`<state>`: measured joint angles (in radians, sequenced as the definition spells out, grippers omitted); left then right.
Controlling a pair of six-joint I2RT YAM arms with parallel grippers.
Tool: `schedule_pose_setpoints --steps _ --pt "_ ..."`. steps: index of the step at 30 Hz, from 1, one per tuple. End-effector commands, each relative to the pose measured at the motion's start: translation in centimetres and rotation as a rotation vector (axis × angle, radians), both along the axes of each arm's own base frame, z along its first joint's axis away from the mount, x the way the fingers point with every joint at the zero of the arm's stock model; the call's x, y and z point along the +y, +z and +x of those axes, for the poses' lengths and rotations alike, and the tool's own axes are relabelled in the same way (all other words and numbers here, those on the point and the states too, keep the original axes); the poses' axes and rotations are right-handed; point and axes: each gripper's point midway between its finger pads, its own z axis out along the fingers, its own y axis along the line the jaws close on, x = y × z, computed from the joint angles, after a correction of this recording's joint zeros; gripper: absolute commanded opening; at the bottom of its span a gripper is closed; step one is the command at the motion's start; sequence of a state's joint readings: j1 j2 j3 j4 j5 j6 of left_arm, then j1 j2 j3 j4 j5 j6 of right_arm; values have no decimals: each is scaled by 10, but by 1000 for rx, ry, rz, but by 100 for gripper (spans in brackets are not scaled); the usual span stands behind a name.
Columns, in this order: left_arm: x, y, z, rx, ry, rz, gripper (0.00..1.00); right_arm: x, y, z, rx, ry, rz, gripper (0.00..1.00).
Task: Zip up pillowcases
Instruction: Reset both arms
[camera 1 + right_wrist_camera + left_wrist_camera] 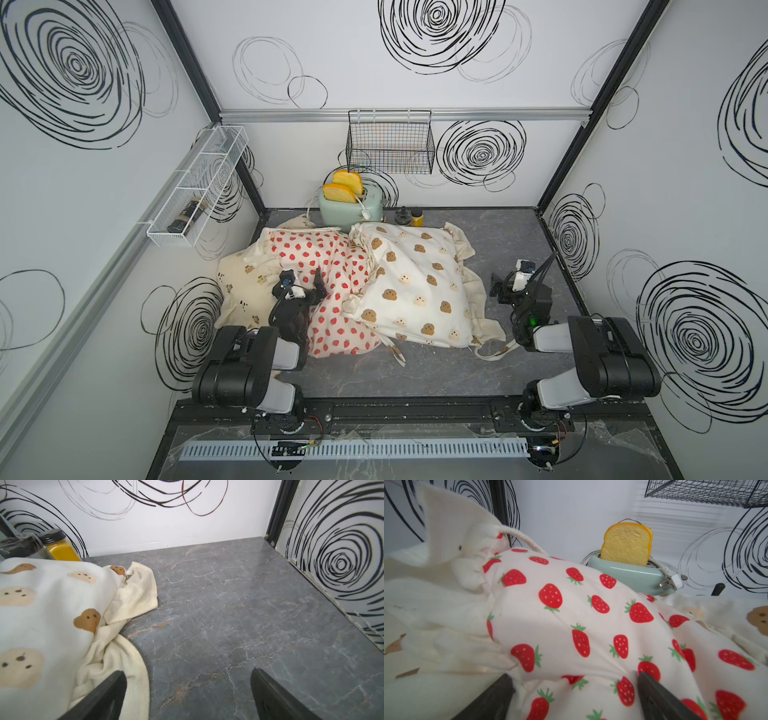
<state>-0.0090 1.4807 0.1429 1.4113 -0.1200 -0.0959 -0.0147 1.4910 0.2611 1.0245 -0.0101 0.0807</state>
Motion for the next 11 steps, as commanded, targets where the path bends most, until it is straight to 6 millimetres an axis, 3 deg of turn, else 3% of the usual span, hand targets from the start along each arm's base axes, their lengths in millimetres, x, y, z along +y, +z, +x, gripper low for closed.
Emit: schedule_pose_setpoints --steps 1,11 --pt "-9 5 6 -10 -32 44 96 1 20 6 -76 9 -33 98" --pt "-9 5 6 -10 -33 43 96 2 20 6 -72 14 -30 98"
